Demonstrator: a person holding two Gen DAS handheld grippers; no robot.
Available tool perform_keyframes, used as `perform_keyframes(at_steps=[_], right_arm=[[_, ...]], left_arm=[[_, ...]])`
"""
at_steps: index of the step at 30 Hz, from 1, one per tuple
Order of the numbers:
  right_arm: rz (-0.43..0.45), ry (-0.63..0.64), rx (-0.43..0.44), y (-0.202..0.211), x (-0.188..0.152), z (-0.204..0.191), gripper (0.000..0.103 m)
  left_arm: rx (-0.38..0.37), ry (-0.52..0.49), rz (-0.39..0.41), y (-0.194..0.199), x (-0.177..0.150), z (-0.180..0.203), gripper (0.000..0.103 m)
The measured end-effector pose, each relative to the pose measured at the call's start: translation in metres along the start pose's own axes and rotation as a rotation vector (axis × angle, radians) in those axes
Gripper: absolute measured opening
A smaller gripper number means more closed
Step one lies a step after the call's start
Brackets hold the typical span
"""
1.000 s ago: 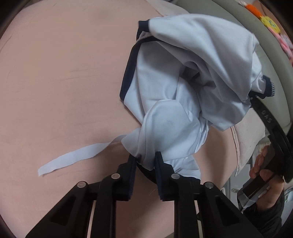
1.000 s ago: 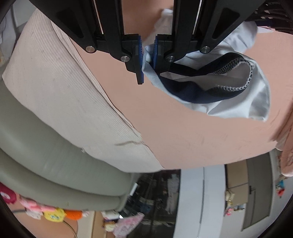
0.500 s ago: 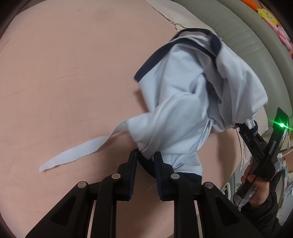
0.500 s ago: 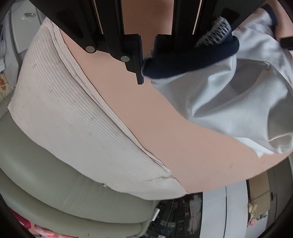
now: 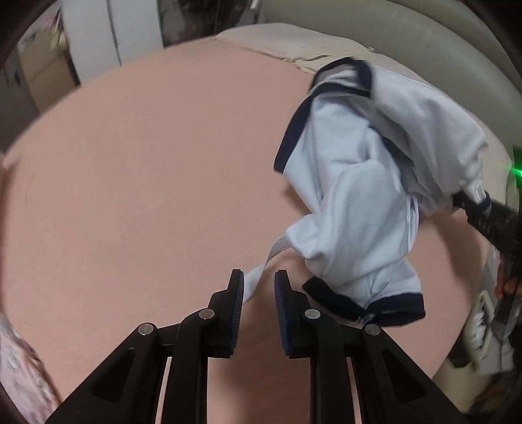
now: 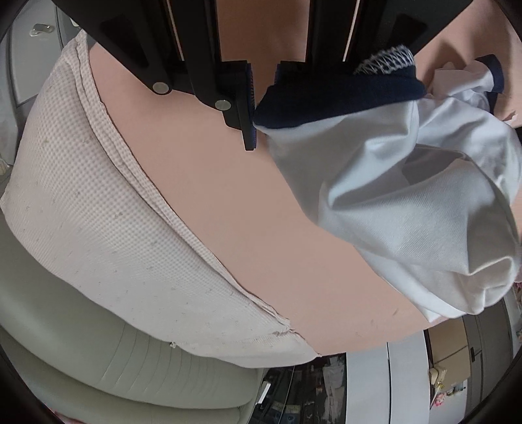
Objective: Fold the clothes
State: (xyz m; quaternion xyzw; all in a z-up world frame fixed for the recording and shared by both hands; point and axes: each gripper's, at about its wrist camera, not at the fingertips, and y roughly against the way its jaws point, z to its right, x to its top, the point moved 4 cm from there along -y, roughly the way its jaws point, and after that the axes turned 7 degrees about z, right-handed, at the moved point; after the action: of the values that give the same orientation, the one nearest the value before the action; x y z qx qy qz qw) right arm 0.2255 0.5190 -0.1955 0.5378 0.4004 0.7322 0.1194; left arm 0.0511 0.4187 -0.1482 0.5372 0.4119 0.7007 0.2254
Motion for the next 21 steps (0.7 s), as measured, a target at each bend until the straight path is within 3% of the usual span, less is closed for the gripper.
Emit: perform_keyframes(at_steps=[3, 5, 7, 10, 13, 16, 21], right_arm=[[-0.002, 0.012, 0.001, 0.005, -0.008, -0.007, 0.006], [-0.008, 0.020, -0.001, 0.008, -0.015, -0.008, 0.006], [-0.016, 0.023, -0.005, 0.009, -0.021, -0.007, 0.006], [-0.027, 0.022, -0.016, 0.011, -0.027, -0.002, 0.006], [-0.025, 0.007, -0.022, 0.014, -0.028, 0.005, 0.006], [-0.038, -0.035, 0.008, 0.012, -0.023, 0.006, 0.006], [-0.046, -0.043, 0.047, 0.021, -0.026, 0.001, 0.006]], left_arm=[[-0.062, 0.137, 0.020, 0.005, 0.000, -0.011, 0.025], [-0.104, 0.267, 0.065, 0.005, -0.001, -0.024, 0.060], [-0.120, 0.384, 0.113, 0.006, -0.006, -0.036, 0.078], [-0.196, 0.523, 0.138, 0.002, -0.019, -0.047, 0.079], [-0.205, 0.568, 0.136, -0.006, -0.028, -0.021, 0.080], [-0.185, 0.514, 0.114, -0.013, -0.032, 0.003, 0.080], [-0.216, 0.465, 0.121, -0.021, -0.021, 0.021, 0.080]])
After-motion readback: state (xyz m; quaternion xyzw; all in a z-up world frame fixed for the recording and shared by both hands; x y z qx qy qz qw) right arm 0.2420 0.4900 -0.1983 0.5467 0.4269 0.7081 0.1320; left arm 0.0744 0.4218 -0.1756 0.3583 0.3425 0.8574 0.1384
